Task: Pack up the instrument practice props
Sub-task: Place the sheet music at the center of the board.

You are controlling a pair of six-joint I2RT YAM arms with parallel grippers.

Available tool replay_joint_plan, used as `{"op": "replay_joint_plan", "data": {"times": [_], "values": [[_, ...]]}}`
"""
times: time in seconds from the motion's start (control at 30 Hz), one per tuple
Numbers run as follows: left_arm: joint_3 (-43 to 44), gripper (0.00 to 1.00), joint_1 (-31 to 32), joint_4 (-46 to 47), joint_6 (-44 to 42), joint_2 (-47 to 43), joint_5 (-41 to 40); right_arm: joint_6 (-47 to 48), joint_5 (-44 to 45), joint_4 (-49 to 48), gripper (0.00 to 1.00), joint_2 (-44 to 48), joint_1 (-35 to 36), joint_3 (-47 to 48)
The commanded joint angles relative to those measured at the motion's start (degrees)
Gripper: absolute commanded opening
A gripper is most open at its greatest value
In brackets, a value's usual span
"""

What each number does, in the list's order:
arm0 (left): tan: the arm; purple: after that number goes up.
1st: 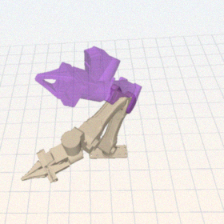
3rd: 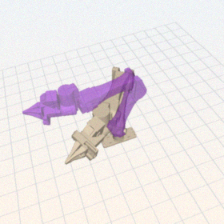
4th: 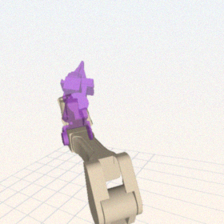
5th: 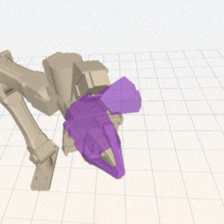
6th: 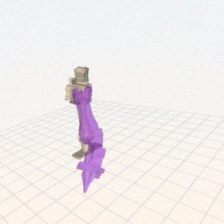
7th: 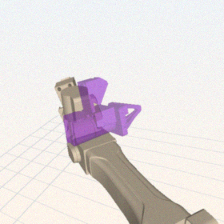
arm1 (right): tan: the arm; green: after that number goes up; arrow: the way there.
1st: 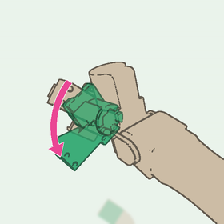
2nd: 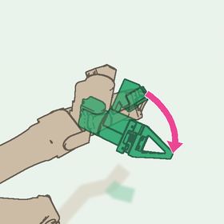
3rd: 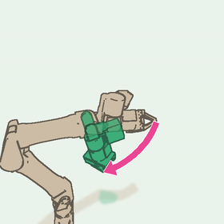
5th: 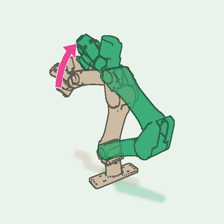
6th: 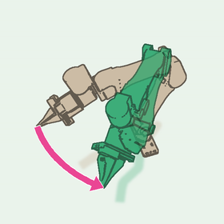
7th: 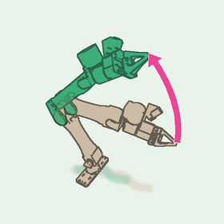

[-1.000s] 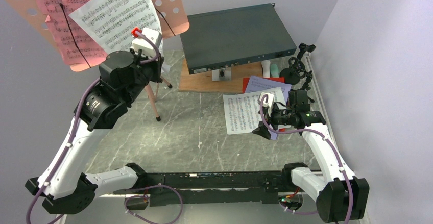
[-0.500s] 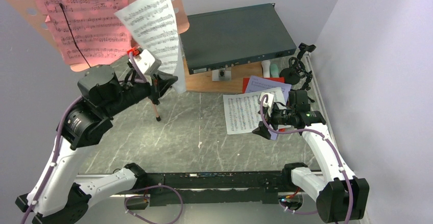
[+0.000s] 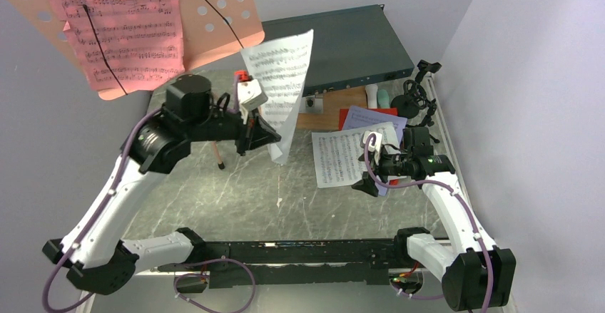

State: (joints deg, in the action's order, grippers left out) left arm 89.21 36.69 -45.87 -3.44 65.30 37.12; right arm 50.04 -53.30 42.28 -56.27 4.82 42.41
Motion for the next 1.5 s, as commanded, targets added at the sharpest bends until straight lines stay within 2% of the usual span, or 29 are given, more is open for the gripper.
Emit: {"op": "replay_joint_plan", "data": {"times": [0.0, 0.17, 0.37, 0.6, 0.77, 0.93, 1.03, 1.1, 1.23, 1.37, 1.47], "values": [[-1.6, 0.00, 0.5, -2.0, 0.2, 0.9, 11.8, 2.9, -4.1, 1.6, 1.00, 0.3, 0.0, 0.9], [-4.7, 0.00, 4.8, 0.8, 1.4, 3.3, 11.8, -0.5, -3.4, -0.4, 1.00, 0.1, 0.1, 1.0], [-4.2, 0.00, 12.5, -2.9, -1.5, 9.5, 3.2, -3.8, -2.9, -2.2, 1.00, -0.1, -0.6, 1.7], [-11.2, 0.00, 13.1, -3.2, -6.3, 16.6, -6.3, -8.2, 0.5, -4.8, 1.00, -1.6, -1.8, 1.6], [-13.8, 0.00, 13.2, -1.7, -5.5, 22.5, -5.2, -10.3, 2.1, -5.5, 1.00, -3.1, -2.9, 2.2], [-16.2, 0.00, 13.4, 2.4, -2.9, 24.4, -0.8, -8.7, 0.7, -3.9, 1.00, -2.7, -3.6, 2.7], [-18.1, 0.00, 13.4, 4.5, -1.8, 24.3, 0.1, -3.5, -1.9, 0.2, 1.00, -2.5, -3.9, 3.5], [-18.8, 0.00, 13.4, 4.7, -1.5, 24.3, 0.1, 3.5, -4.9, 5.6, 1.00, -2.4, -3.9, 4.0], [-19.5, 0.00, 13.4, 5.0, -1.1, 24.1, 0.3, 22.6, -10.3, 16.8, 1.00, -2.4, -3.6, 2.9], [-18.9, 0.00, 13.5, 4.9, -0.7, 24.3, 1.0, 42.4, -10.4, 26.8, 1.00, -5.5, -1.1, 4.1], [-18.1, 0.00, 14.0, 4.9, -0.5, 25.0, 1.3, 44.4, -9.1, 28.5, 1.00, -7.4, 1.6, 8.2]]}}
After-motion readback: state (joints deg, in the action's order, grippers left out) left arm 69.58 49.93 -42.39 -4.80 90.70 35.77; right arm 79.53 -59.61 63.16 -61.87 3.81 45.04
